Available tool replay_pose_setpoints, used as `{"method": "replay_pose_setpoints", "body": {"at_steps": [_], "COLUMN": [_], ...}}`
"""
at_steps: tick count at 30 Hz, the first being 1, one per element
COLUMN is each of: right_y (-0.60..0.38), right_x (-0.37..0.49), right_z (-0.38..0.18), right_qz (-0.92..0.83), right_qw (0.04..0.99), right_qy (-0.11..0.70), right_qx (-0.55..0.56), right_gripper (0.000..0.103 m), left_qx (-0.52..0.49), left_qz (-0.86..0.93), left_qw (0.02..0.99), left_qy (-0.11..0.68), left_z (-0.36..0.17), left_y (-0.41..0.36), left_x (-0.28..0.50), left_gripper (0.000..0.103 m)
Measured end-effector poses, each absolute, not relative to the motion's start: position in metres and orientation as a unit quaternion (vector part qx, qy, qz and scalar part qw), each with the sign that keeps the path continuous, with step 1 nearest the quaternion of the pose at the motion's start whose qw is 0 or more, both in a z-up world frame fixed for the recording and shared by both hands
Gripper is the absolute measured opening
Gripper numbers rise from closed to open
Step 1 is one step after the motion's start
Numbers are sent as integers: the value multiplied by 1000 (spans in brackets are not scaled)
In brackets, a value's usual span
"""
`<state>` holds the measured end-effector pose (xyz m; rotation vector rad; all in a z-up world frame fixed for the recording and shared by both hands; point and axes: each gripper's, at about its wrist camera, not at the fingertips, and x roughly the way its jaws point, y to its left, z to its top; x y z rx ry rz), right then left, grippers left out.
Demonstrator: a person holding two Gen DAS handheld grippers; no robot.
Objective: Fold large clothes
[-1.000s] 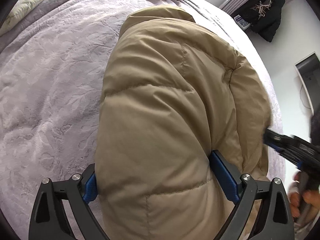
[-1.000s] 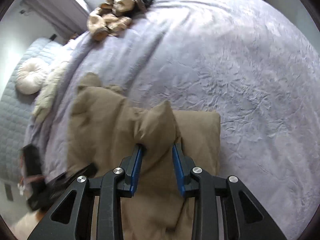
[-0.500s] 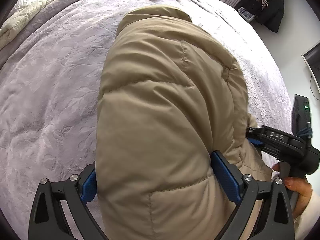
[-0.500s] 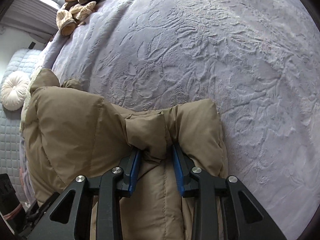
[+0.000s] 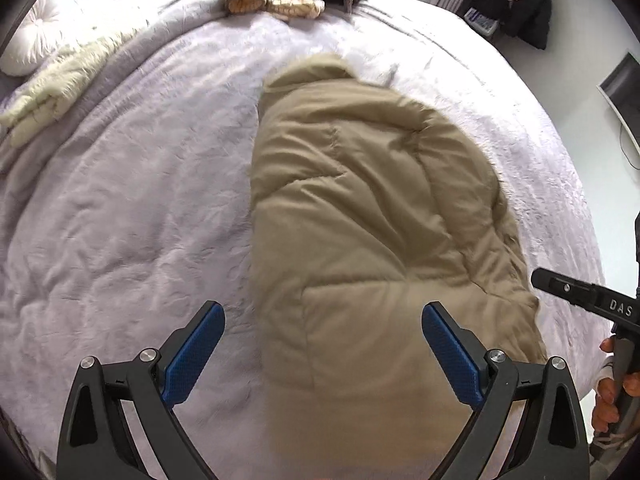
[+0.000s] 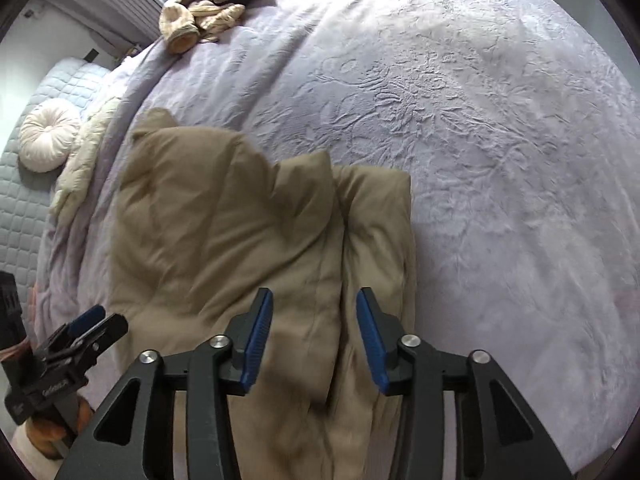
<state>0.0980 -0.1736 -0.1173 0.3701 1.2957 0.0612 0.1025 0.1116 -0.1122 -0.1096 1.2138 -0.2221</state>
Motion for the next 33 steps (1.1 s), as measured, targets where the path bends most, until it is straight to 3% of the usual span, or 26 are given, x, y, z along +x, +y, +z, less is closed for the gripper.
{"method": "replay_pose_setpoints", "body": {"at_steps": [6, 9, 11, 15, 16, 17, 33], "right_y": [-163, -159, -156, -147, -145, -144, -125], "right_x": [55, 39, 30, 10, 5, 2, -15], "right_z": [-86, -72, -62, -40, -34, -29, 43], "right_qz": [34, 26, 19, -3, -7, -10, -42], "right_qw": [780, 781, 785, 806, 813, 820, 858], "right_qy": [601, 602, 598, 578, 569, 559, 505], "right_qx": [169, 167, 160, 129, 125, 122, 79], "right_gripper": [63, 73, 85, 90, 100, 103, 103], "left_qx": [-36, -18, -30, -25, -23, -23, -23], "left_qz": [-78, -50, -46, -26, -25, -23, 16], "left_qw": [834, 847, 850, 856, 858, 860, 869], "left_qy": [546, 528, 524, 515, 513, 510, 494], "left_z": [-80, -60, -49, -28, -25, -18, 40], "left_y": [120, 121, 127, 134, 133, 134, 138], "left_x": [70, 52, 44, 31, 29, 26, 0], "left_gripper": [103, 103, 103, 103, 103, 103, 103]}}
